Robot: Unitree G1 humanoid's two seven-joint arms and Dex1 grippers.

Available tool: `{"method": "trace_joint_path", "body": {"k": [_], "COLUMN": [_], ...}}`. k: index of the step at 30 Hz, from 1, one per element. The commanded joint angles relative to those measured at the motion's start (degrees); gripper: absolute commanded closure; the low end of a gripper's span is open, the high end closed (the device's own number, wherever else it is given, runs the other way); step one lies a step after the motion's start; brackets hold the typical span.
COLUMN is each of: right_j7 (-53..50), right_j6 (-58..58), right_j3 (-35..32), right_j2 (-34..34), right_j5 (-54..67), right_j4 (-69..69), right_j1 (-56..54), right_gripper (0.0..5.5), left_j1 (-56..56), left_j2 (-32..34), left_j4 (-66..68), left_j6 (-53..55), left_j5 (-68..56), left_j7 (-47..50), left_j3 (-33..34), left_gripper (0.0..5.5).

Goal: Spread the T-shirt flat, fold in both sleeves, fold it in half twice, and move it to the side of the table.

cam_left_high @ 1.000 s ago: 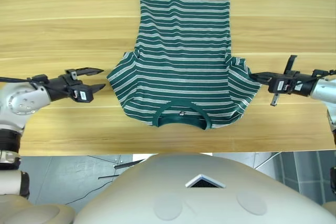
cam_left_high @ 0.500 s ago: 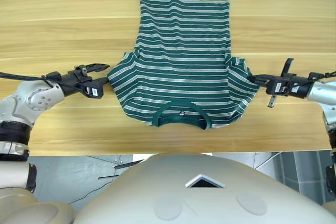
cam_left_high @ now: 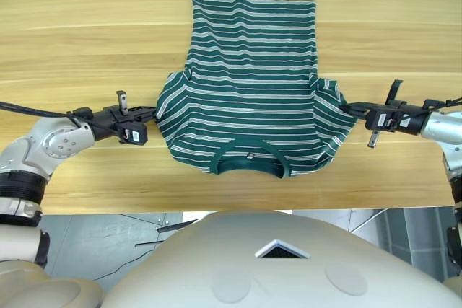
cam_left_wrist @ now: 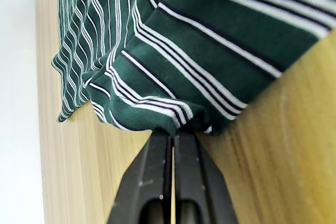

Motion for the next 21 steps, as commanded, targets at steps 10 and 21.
{"method": "trace_joint_path", "body": {"k": [10,21], "right_j7": [0.2,0.1], "right_j6": [-0.5,-0.4], "right_j3": [0.9,1.8], "right_j2": [0.4,0.8], "right_j5": [0.2,0.1], "right_j4": [0.4,0.3], "right_j1": [-1.0,-1.1], "right_gripper": [5.50,5.50], "left_j1": [0.9,2.0], "left_j2": [3.0,4.4], "left_j4": [-3.4,-10.8], "left_j6": [-1.0,-1.1], "left_j5": [-3.5,-9.9], "left_j7": [-2.6,-6.1], "left_j3": [0.9,2.6], "left_gripper": [5.47,5.47]}}
